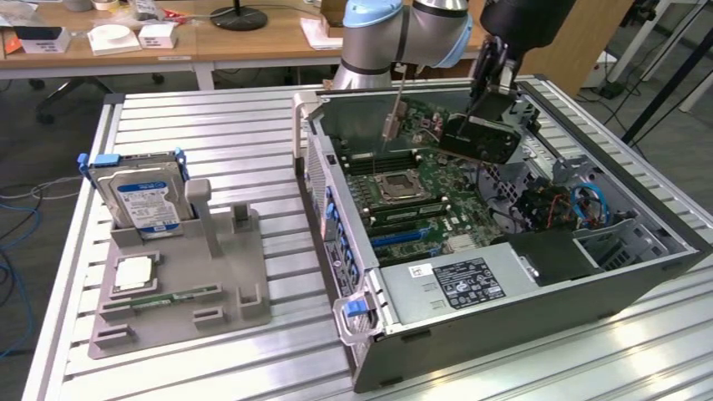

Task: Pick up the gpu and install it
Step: 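Insert the gpu into the slot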

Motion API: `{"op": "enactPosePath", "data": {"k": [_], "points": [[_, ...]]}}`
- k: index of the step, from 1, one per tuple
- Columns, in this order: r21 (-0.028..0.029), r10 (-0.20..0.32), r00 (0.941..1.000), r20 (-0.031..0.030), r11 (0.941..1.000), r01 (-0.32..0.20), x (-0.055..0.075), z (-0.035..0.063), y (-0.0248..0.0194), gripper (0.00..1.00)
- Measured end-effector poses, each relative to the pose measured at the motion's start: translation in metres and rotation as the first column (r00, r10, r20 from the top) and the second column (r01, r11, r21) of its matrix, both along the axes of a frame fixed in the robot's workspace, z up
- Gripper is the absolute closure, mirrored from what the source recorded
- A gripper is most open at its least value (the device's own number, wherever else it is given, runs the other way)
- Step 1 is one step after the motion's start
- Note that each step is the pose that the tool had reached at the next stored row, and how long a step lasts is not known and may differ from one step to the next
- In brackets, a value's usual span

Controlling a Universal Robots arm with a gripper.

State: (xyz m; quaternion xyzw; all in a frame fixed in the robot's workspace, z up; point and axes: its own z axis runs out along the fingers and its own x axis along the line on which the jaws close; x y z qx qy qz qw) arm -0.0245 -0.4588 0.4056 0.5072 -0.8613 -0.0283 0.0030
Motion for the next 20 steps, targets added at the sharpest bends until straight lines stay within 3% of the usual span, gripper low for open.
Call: {"op": "enactPosePath", "data": {"k": [10,20], "points": [[0.0000,0.096,0.9954,-0.0001,0.9954,-0.096,0.0010,-0.0006,0.0000,0.74],[0.0001,0.190,0.9817,-0.0002,0.9817,-0.190,0.0020,-0.0011,0.0000,0.74]]}}
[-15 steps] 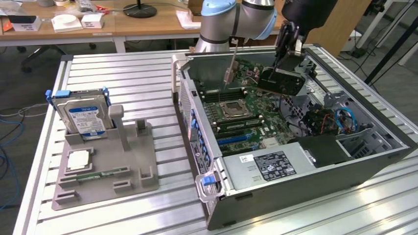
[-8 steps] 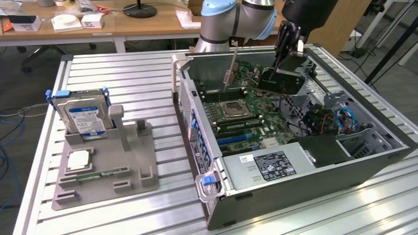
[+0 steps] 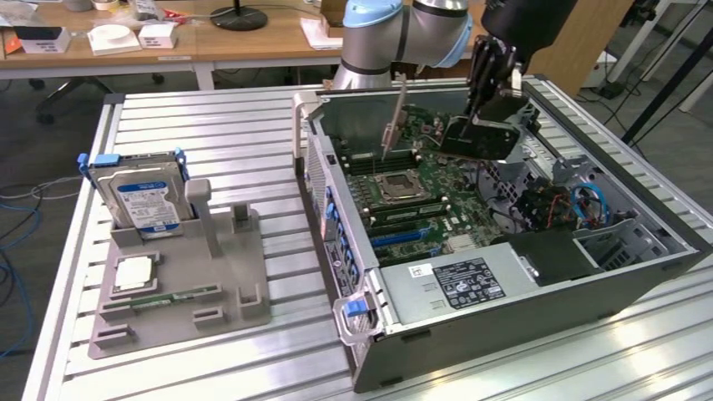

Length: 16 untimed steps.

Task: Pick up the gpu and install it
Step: 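Insert the gpu into the slot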

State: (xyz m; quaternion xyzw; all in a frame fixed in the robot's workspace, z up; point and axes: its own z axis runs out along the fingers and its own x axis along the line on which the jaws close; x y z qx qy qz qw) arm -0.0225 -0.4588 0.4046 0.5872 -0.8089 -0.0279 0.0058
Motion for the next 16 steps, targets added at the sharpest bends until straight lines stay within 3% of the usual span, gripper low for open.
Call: {"op": "enactPosePath", "data": {"k": [8,16], "points": [[-0.0001,0.078,0.9969,-0.0002,0.9969,-0.078,0.0009,-0.0003,0.0000,0.74],[0.0000,0.157,0.9875,-0.0003,0.9875,-0.157,0.0016,-0.0008,0.0000,0.74]]}}
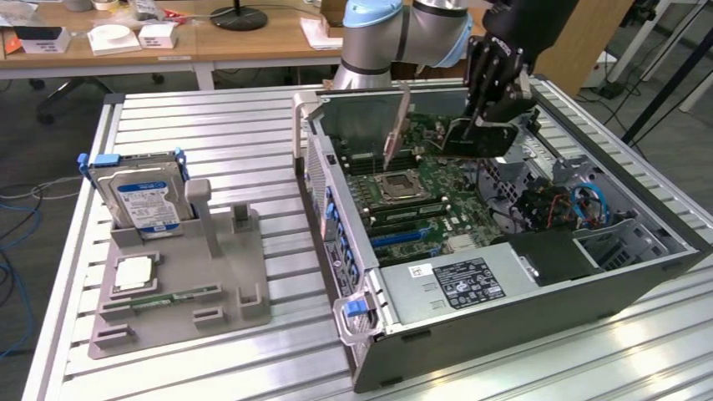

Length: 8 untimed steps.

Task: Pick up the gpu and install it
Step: 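Insert the gpu into the slot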

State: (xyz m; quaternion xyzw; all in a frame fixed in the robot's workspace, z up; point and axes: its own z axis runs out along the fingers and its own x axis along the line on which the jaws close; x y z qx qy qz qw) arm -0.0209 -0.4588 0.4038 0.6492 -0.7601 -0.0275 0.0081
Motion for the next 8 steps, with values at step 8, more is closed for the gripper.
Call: {"op": "enactPosePath", "data": {"k": [8], "points": [[0.0000,0.078,0.9970,-0.0001,0.9970,-0.078,0.0006,-0.0004,0.0000,0.74]]}}
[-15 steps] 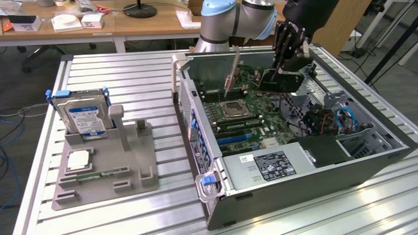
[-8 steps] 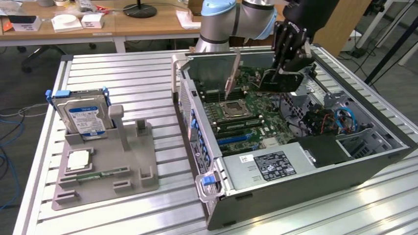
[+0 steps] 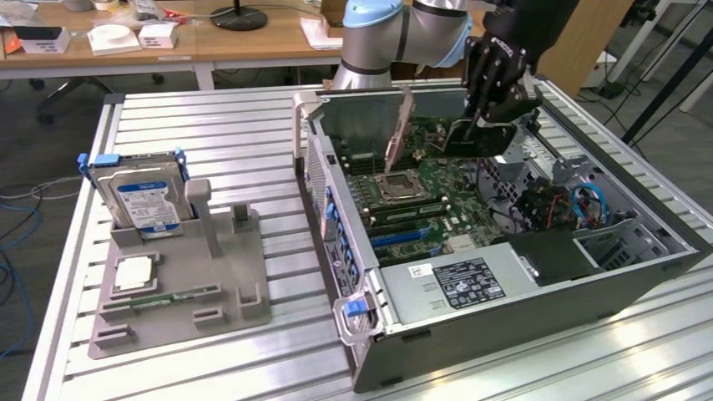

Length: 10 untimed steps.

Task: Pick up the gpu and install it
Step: 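Insert the gpu into the slot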

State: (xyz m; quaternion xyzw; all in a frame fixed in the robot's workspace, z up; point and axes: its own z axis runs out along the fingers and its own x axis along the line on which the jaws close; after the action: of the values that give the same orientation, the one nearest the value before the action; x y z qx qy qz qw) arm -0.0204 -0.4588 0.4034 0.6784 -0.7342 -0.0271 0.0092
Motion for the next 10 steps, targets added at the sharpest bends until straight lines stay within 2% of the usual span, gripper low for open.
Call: {"op": "enactPosePath", "data": {"k": [4,10], "points": [[0.0000,0.034,0.9994,0.0000,0.9994,-0.034,0.0002,-0.0001,0.0000,0.74],[-0.0001,0.037,0.9993,0.0000,0.9993,-0.037,0.0002,-0.0002,0.0000,0.74]]}}
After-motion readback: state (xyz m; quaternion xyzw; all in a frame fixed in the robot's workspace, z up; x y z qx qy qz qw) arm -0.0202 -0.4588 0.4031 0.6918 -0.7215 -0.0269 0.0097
